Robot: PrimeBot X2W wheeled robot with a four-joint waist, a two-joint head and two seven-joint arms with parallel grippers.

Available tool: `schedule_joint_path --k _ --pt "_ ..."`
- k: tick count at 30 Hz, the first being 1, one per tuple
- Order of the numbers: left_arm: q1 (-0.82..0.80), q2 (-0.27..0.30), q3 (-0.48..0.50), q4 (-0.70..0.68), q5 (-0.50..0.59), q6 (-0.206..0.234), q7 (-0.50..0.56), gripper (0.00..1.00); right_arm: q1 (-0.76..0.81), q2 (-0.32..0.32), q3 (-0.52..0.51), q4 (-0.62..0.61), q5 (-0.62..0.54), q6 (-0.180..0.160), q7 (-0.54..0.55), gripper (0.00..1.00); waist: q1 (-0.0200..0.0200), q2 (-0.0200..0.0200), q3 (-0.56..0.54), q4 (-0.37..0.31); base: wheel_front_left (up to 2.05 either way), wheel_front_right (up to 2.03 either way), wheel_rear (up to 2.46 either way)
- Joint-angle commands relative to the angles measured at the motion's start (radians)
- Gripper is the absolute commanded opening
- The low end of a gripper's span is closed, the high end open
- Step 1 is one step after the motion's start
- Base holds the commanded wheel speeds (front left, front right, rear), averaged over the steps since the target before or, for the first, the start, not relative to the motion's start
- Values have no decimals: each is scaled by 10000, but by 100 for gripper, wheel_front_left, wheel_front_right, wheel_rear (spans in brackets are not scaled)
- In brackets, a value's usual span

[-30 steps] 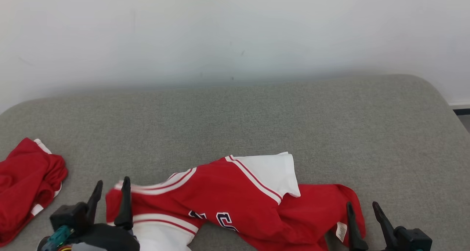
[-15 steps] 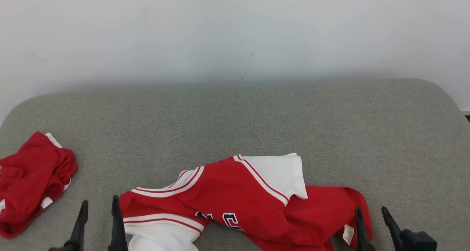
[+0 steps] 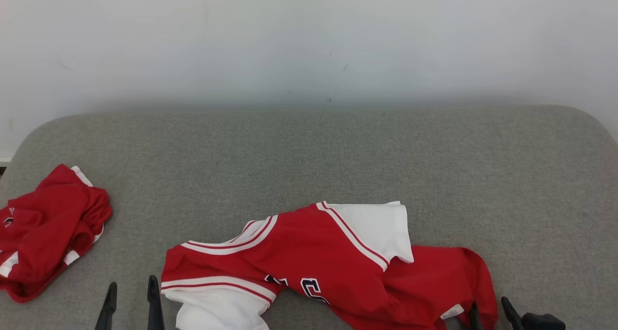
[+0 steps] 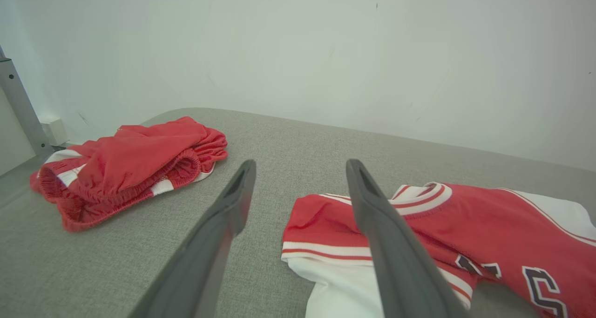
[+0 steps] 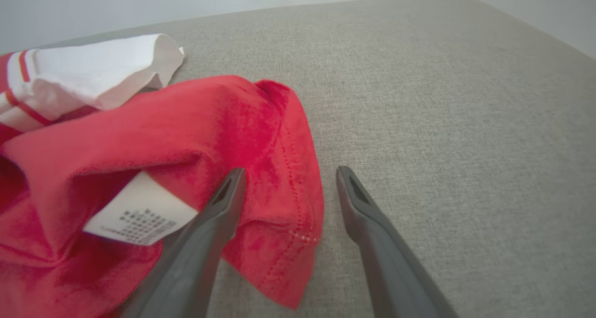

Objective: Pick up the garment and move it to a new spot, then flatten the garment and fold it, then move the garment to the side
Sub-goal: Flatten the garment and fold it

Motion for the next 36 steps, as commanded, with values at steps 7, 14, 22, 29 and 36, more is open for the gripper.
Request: schedule_joint_path --k 7,14,22,29,36 --pt "-74 -40 -29 112 -17 -110 -26 100 -915 -330 566 1304 610 -22 -16 0 0 -1 -99 23 0 0 0" --pt "-13 -43 -165 142 -147 4 -27 100 -849 -538 589 41 980 -22 -16 0 0 -1 -201 19 0 0 0" --pt "-44 -44 -354 179 -201 78 -27 100 -1698 -1056 1462 -732 1543 -22 -14 0 0 -1 -192 36 0 0 0" --pt "-7 -43 -595 195 -310 197 -27 100 -2026 -1295 2504 -116 2208 -23 -1 100 0 -1 -260 207 0 0 0" --pt "51 -44 -739 180 -390 273 -27 100 -2033 -1129 3561 232 3139 -23 217 100 0 -1 -239 331 0 0 0"
